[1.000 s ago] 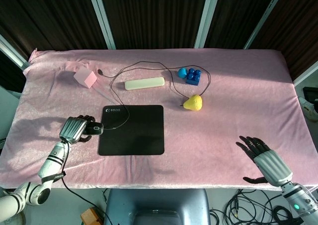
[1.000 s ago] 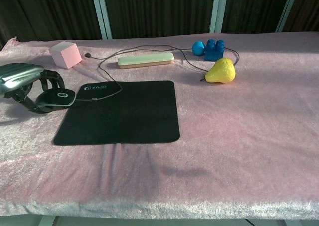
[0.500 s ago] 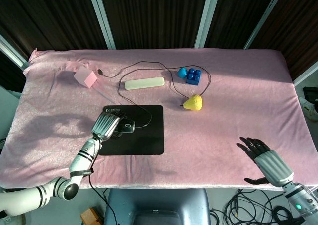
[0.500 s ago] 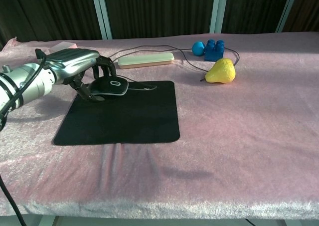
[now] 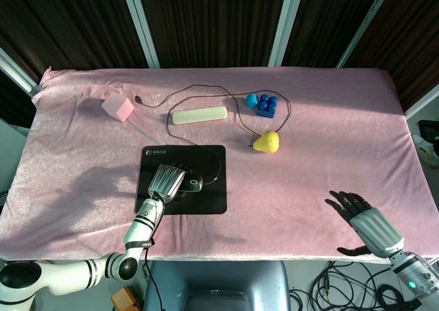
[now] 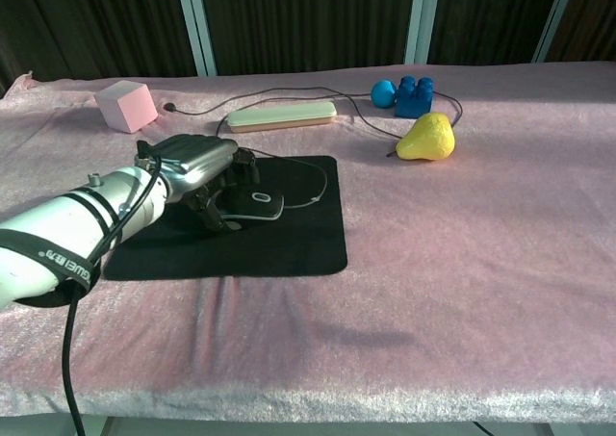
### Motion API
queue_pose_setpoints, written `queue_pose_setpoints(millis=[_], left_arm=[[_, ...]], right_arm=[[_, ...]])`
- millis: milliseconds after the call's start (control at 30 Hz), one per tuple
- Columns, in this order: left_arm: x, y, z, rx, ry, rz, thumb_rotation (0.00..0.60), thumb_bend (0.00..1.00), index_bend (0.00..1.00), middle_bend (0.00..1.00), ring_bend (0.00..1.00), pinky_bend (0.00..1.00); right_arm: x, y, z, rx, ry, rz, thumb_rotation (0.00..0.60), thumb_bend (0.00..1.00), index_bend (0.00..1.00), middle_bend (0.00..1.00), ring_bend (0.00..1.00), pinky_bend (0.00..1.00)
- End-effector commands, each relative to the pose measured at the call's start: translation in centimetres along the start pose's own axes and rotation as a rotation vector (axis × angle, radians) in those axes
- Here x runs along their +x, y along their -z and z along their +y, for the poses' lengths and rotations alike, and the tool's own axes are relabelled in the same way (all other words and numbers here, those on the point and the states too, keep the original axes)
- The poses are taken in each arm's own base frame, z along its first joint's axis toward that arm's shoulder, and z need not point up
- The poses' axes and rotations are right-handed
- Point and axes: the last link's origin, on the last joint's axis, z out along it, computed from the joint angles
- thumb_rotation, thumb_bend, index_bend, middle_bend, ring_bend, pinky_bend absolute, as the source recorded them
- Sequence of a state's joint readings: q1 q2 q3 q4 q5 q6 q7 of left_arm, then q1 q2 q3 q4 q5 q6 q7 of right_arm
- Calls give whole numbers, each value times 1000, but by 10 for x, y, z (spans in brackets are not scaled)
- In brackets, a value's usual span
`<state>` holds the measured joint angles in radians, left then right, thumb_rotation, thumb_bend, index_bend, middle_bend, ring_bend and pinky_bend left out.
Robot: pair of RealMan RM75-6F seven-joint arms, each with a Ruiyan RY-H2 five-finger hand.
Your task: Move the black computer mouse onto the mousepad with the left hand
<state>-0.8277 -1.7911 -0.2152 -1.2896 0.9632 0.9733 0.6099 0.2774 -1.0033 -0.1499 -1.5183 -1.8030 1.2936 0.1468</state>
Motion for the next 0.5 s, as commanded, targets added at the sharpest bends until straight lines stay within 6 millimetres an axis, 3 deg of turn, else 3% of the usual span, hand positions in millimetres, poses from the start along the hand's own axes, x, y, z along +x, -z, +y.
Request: queue_pose_setpoints(millis=[33,100,167,367,500], left_arm=[[-1,1,2,-11,30,-15,600,291,137,226,281,474],[0,2,2,-17,59,-21,600,289,36,104,194,446],[1,3,1,-22,69,-21,600,288,0,18,124,434],[3,8,-5,-23,66,-18,600,287,0,0,23,383],[9,23,-26,-16,-30,-28,600,288,0,0,19,371]], right_arm=[[0,0,0,-1,1,2,600,128,0,0,31,229],[0,0,0,-2,1,3,600,127,0,0,31,229],[0,0,0,-2,1,6,600,128,0,0,31,229],[-1,1,-1,2,4,5,600,128,0,0,31,229],[0,3,-1,3,5,10,600,127,0,0,31,229]])
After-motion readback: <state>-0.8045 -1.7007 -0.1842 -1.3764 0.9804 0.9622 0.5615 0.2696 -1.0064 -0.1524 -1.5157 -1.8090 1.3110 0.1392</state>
